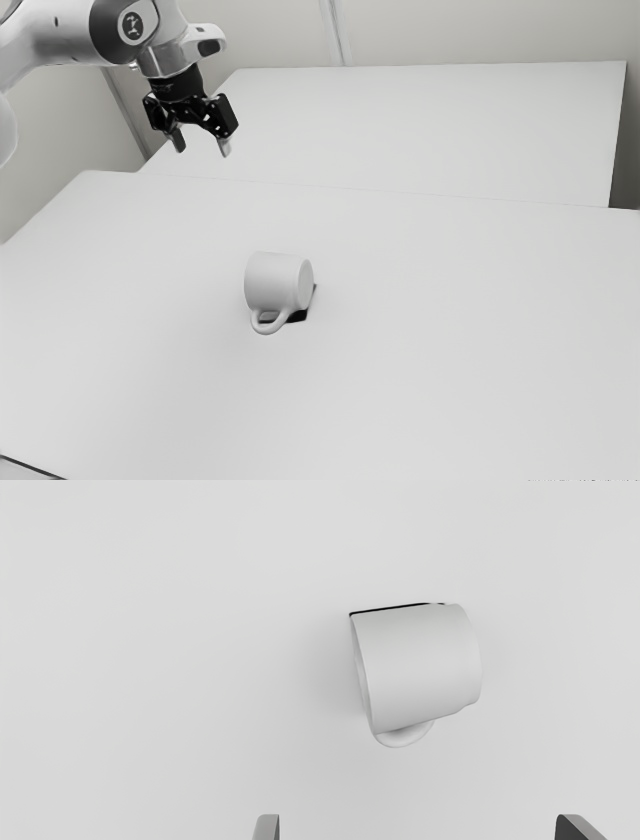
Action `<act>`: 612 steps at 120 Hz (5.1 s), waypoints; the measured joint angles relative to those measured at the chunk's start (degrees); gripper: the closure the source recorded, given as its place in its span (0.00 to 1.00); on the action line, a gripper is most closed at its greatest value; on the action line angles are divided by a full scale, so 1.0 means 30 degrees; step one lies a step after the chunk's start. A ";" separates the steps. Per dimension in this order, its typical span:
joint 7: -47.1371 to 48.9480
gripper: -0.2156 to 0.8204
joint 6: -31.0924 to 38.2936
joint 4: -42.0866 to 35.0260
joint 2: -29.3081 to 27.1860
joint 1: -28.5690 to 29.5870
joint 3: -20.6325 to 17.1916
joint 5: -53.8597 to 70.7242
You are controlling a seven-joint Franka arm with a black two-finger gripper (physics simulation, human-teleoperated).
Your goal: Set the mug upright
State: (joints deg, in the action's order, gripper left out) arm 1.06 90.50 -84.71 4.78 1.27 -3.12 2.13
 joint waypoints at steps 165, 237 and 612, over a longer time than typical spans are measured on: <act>-0.6394 0.21 0.6610 -0.8525 0.1352 0.4784 -0.0063 -1.0838; -1.3806 0.21 0.5891 -0.9496 0.3583 0.5437 -0.0096 -1.6581; -0.7916 0.23 1.0897 -1.2379 -0.1129 0.3954 -0.4289 -0.1088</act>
State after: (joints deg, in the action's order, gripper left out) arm -22.68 123.19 -121.84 1.39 13.13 -15.99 -1.14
